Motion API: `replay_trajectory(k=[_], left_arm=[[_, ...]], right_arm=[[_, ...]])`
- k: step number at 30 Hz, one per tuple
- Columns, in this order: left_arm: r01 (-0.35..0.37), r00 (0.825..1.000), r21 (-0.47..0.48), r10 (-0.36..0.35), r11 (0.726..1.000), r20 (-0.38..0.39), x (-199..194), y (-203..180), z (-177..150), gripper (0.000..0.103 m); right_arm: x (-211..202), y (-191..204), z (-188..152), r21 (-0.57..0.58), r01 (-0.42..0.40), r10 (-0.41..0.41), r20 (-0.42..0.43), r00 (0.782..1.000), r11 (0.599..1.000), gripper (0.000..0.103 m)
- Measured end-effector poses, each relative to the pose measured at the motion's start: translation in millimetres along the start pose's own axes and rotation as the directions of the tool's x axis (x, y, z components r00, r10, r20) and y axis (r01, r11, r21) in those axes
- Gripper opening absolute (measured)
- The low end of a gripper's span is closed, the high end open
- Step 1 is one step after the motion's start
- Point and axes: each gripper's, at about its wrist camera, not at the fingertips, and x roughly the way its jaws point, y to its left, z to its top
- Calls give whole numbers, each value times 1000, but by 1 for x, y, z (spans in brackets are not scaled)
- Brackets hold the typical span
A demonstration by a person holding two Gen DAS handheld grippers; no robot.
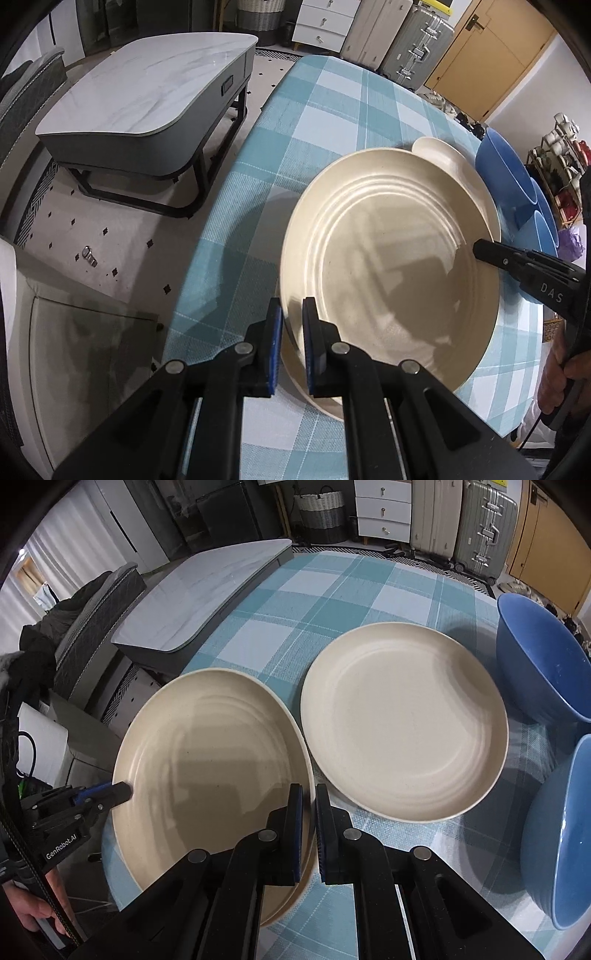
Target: Organize plates and bowls
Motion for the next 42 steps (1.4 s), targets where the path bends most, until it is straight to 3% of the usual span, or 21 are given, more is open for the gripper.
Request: replay_trajectory(k=[11,42], left_arm=[[-75,996,54,73,996,43,0,-8,-11,7],[-117,992,98,113,988,51,14,-12,-21,9]], right_arm=[[4,3,-15,-41,8,-7,4,1000,999,6],[10,9,-27,-95,72,-72,6,997,993,7]])
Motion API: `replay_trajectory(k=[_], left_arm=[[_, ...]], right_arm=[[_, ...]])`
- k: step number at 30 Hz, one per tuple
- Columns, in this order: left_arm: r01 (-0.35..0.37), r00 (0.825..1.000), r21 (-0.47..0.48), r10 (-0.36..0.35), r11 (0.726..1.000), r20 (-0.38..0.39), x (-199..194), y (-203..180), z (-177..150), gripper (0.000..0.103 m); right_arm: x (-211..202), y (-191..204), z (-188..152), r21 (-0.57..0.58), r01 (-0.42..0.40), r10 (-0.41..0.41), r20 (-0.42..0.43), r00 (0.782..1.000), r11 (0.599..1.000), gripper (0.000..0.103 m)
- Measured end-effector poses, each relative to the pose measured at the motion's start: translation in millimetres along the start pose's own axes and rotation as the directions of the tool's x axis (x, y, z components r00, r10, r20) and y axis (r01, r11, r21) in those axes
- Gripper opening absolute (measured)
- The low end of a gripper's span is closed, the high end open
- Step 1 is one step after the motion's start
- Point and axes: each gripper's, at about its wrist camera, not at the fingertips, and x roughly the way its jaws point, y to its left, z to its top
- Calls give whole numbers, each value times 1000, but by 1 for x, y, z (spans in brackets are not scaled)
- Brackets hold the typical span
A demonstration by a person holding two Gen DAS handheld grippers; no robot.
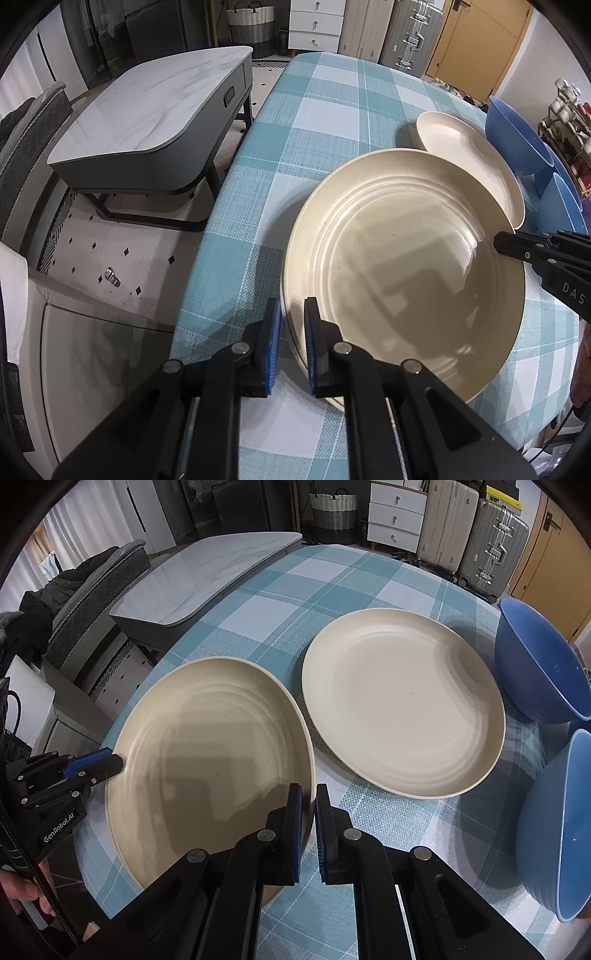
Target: Organize plates and bowls
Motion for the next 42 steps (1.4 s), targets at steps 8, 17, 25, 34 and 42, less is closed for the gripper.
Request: replay_trajectory(k=[8,17,25,34,42], left_arm=[[-10,1000,11,10,1000,6,1,-3,1,12],[6,1000,15,-6,1000,12,0,-1,2,12],[12,1000,6,-12,1000,10,0,1,2,12],[27,1000,1,-27,1000,11,-3,4,3,13],[41,999,-7,-41,999,4,-4,6,3,13]], right_arm=[[-8,0,1,-2,-7,7,14,1000,1000,7],[1,0,-5,0,-8,8,-8,1000,1000,7],[10,3,-8,-15,-7,6,-55,998,1000,8],[17,1,-6,-11,-27,26,-93,995,1000,8],[23,-2,2,6,-55,55,-152,987,998,9]])
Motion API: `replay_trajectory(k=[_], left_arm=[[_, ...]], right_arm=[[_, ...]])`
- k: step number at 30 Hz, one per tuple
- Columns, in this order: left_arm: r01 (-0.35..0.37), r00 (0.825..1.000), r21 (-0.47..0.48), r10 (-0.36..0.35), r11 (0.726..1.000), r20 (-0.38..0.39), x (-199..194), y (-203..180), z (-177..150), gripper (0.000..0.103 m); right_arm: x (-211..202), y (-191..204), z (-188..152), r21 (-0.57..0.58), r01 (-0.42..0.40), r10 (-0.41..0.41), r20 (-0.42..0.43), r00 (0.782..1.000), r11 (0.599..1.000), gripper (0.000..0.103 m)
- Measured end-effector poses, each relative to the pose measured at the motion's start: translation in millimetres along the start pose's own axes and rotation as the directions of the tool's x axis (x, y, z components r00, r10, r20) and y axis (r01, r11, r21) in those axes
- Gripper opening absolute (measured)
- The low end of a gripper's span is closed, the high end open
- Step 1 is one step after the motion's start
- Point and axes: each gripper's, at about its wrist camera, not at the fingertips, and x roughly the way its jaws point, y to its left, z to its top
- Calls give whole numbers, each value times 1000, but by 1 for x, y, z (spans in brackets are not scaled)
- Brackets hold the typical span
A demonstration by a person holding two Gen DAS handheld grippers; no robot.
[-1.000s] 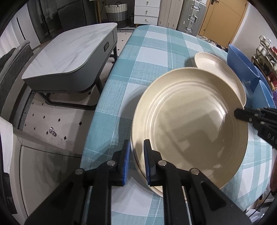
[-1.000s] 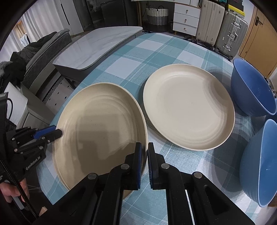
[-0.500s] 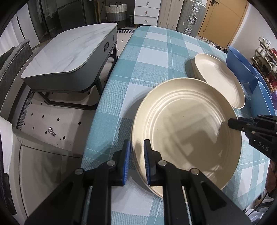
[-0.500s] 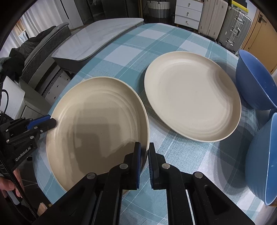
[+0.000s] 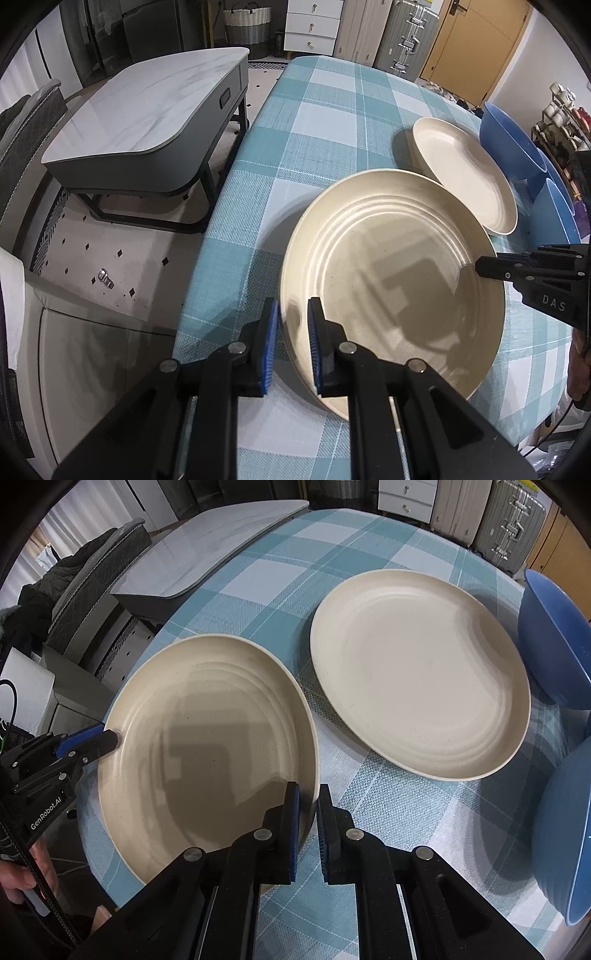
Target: Organize plates and bowls
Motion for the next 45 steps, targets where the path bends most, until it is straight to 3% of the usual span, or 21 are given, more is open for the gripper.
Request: replay_trajectory(k=[13,21,30,39,45], left_arm=[[20,1000,-2,-20,1000,-12,-3,1,-1,17],[-9,1000,35,10,999,-29,3,-5,0,17],[-20,998,45,22,999,-54,11,-7,2,17],[-52,999,21,51,998,18,-5,3,24,19],[-52,999,20,52,998,-8,8,8,30,24]], right_arm=[[8,8,4,-7,32,-32,-13,999,999,12],[6,9,-1,-23,17,-18,-43,999,1000,11],[-7,1,-3,3,-23,23,-2,1000,1000,11],[-1,-2,-5,13,-23,23,9,1000,1000,11],[2,-1,-5,6,-26,26,-1,1000,1000,11]])
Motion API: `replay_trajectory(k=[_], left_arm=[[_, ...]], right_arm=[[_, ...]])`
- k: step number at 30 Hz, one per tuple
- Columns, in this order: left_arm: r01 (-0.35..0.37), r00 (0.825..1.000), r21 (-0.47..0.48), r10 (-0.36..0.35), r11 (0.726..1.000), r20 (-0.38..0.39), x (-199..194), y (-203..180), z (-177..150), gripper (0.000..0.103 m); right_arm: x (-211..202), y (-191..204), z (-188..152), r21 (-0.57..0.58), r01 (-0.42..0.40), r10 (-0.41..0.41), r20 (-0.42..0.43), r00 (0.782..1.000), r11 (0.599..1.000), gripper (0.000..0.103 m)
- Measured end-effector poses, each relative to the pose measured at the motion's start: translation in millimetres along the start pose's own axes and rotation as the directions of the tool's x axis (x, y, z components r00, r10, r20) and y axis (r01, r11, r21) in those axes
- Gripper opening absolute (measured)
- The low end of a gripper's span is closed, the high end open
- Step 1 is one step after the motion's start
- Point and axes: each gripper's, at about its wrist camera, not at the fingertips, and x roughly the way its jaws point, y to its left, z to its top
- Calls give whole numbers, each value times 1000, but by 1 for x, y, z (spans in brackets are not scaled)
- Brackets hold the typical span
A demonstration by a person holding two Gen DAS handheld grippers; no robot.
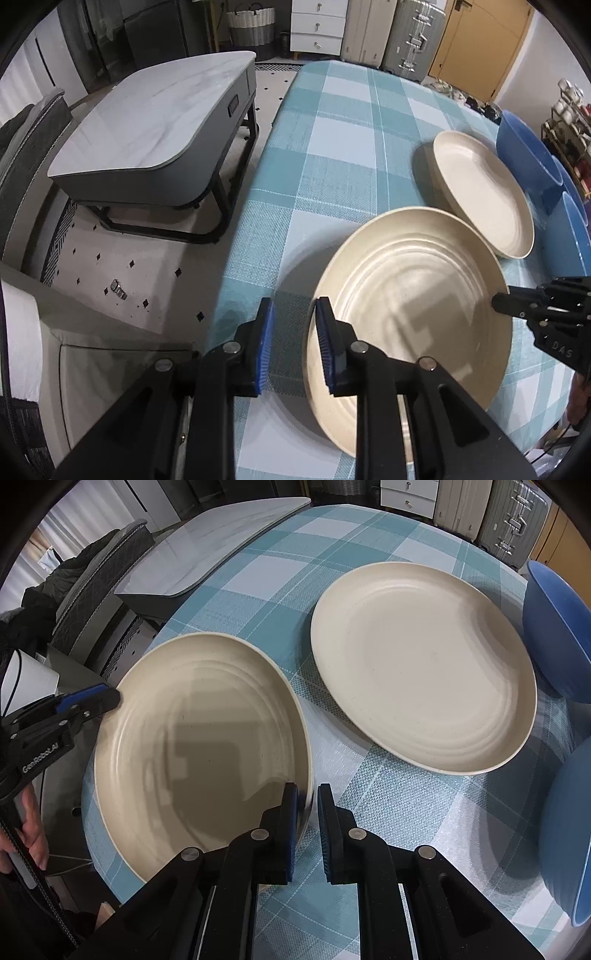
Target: Organize plates and bowls
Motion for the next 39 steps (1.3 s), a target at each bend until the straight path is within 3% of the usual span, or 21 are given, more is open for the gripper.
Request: replay_trajectory(k=[8,20,26,39], left_arm=[[43,999,-11,-43,999,-8,10,5,1,35],[55,998,1,-55,998,-42,13,0,-4,34],[99,994,-22,-100,995,-52,16,5,-4,35],[81,995,11,-80,997,-51,12,-2,-9,34]], right_arm=[[1,-3,3,2,-14,14,-13,1000,1000,11],[-4,-5,0,15,-22,22,-2,1000,1000,11],[-1,-2,-2,2,-16,16,-12,1000,1000,11],[-5,-2,-2,-4,-29,29,14,999,1000,11]])
